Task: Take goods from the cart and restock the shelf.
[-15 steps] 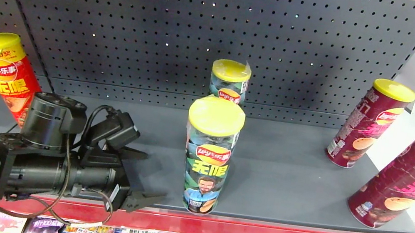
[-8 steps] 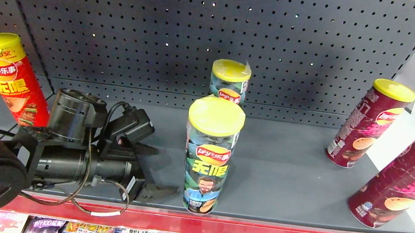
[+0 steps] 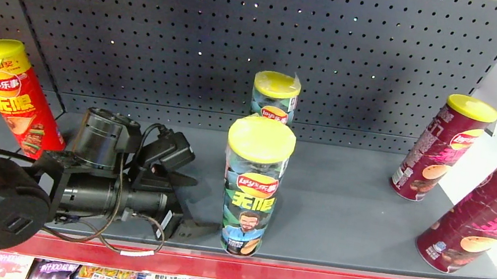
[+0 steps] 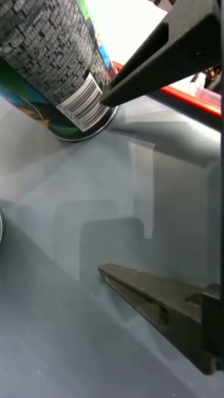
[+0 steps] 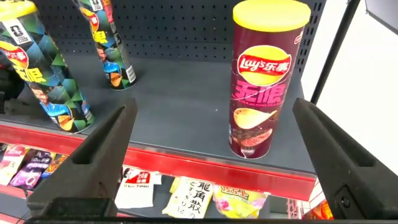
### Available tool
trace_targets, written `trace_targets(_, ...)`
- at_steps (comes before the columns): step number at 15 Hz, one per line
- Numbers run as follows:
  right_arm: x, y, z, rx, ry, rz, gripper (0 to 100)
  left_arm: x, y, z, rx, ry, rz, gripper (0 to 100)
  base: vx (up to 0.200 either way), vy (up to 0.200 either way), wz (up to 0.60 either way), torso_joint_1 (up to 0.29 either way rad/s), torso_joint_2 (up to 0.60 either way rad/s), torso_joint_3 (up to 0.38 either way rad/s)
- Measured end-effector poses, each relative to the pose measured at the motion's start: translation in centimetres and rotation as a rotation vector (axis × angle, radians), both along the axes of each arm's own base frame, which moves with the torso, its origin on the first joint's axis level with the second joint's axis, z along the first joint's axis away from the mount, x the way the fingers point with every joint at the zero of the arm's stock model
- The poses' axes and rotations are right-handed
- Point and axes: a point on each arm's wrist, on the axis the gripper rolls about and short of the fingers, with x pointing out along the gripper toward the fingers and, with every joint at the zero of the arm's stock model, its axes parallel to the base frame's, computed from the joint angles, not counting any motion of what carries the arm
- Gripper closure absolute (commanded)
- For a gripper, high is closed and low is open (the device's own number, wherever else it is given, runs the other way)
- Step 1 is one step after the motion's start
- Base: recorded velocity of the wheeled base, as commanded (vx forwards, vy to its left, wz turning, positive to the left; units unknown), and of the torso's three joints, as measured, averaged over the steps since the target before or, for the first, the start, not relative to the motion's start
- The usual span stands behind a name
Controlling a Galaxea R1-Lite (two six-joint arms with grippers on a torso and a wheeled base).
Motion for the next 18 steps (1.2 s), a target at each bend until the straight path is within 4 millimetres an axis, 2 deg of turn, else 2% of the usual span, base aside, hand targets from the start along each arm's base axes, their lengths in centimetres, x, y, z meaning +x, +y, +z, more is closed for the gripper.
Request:
trace_targets(9,0.1,0.0,-0.2,-0.002,0.008,-0.012,0,0.0,-0.1,0.1,0.003,-0.008,0.01,0,0.0,0.0,0.0,0.0,0.0,0.0)
trace_targets(12,0.9,-0.2,-0.8,-0.022,0.087,-0.177,0,-0.9,2.9,2.2,0.026,-0.091,0.183,0,0.0,0.0,0.0,0.0,0.0,0.0)
trace_targets(15,1.5,-0.2,-2.1,-0.07,0.198,-0.251,0,-5.1,7.8,4.9,0.037,-0.172,0.396,0,0.0,0.0,0.0,0.0,0.0,0.0)
trace_targets(18,1.4,-0.5,-2.7,-0.095,0.238,-0.343,0,-12.5,11.5,5.8,0.063,-0.133,0.557,0,0.0,0.0,0.0,0.0,0.0,0.0)
